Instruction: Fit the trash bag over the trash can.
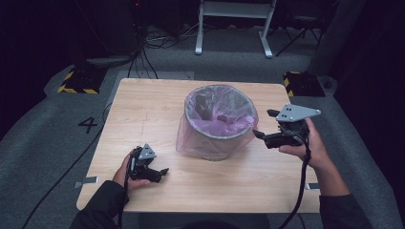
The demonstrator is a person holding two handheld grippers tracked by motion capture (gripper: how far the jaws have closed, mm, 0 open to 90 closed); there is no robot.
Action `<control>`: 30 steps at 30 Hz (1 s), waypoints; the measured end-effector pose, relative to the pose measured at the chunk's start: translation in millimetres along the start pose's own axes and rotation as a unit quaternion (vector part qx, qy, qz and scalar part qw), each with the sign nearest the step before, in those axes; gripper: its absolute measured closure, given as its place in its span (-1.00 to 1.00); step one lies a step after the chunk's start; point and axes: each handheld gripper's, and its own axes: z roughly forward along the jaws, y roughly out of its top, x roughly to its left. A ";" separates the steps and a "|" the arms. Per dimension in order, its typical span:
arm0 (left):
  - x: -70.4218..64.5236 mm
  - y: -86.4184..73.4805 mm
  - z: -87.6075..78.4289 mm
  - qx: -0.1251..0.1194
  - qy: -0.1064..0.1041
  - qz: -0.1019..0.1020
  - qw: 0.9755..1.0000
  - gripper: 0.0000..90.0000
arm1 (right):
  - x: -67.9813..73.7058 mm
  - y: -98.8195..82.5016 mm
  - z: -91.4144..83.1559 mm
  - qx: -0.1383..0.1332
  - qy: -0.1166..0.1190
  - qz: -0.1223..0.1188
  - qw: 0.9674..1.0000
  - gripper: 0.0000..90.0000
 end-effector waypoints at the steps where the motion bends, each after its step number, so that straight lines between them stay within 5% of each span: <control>1: -0.1 0.0 0.0 0.000 0.000 -0.001 1.000 -0.78 | 1.3 -1.9 0.3 0.004 -0.002 -0.003 1.000 -0.60; 20: 0.0 0.0 0.0 0.000 0.000 0.000 1.000 -0.78 | 11.9 -56.9 16.6 0.064 -0.014 -0.001 0.998 -0.60; 30: 0.0 0.0 0.0 0.000 0.000 0.000 1.000 -0.78 | 11.6 -90.5 27.2 0.106 -0.031 -0.001 0.994 -0.60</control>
